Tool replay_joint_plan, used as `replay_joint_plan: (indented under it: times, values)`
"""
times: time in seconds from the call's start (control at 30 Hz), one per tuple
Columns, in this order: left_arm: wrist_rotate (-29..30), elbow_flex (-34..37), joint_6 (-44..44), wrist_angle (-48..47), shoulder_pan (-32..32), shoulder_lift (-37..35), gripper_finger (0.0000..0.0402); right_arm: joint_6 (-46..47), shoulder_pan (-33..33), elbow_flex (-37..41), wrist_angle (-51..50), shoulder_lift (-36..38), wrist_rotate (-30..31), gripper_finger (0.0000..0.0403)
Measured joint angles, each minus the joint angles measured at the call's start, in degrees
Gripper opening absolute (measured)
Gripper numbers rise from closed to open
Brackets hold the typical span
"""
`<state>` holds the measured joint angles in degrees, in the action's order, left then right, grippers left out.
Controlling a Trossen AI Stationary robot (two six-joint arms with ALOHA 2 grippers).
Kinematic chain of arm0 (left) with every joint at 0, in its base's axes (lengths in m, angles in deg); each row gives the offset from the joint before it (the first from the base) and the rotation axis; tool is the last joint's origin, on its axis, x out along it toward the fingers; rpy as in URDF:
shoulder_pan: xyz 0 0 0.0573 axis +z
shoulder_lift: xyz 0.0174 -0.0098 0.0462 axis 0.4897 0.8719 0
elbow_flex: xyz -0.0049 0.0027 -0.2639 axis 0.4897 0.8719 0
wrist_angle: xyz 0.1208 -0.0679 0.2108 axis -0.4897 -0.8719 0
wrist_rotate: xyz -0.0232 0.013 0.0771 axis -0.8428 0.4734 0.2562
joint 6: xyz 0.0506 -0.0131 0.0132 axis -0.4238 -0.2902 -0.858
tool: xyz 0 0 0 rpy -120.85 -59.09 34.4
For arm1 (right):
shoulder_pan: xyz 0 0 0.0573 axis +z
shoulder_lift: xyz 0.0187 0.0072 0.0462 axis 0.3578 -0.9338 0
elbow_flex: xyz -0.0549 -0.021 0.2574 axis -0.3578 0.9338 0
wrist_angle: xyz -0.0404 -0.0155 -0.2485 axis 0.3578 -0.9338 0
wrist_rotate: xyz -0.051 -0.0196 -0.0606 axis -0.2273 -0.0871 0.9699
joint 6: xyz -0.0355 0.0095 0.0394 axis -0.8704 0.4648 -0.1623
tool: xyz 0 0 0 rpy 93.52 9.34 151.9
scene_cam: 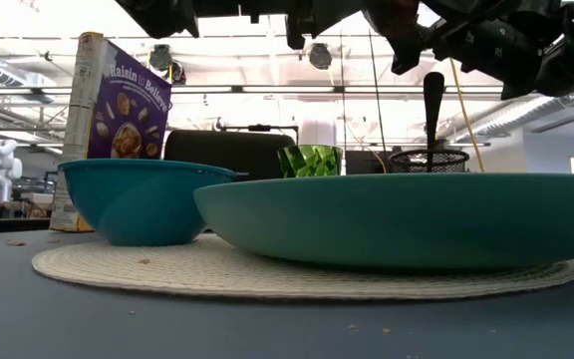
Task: Arrange a breakfast setting
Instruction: Put the red apple on the white mat
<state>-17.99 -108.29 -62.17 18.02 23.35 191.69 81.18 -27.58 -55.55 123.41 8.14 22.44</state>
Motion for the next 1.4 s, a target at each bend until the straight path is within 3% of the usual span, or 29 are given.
replay_joint_plan:
  times: [0.2, 0.97, 1.4]
  values:
    - [-0.2, 0.0, 0.0, -0.7, 0.0, -0.1, 0.0250, 0.0, 0.0, 0.0, 0.0, 0.0, 0.0, 0.0272]
    - [-0.4, 0.0, 0.0, -0.4, 0.0, -0.1, 0.0244, -1.4, 0.0, 0.1, 0.1, 0.1, 0.2, 0.0289]
    - [-0.3, 0.0, 0.3, 0.5, 0.0, -1.1, 0.0244, -1.7, 0.0, 0.1, -0.3, 0.1, 0.0, 0.0375]
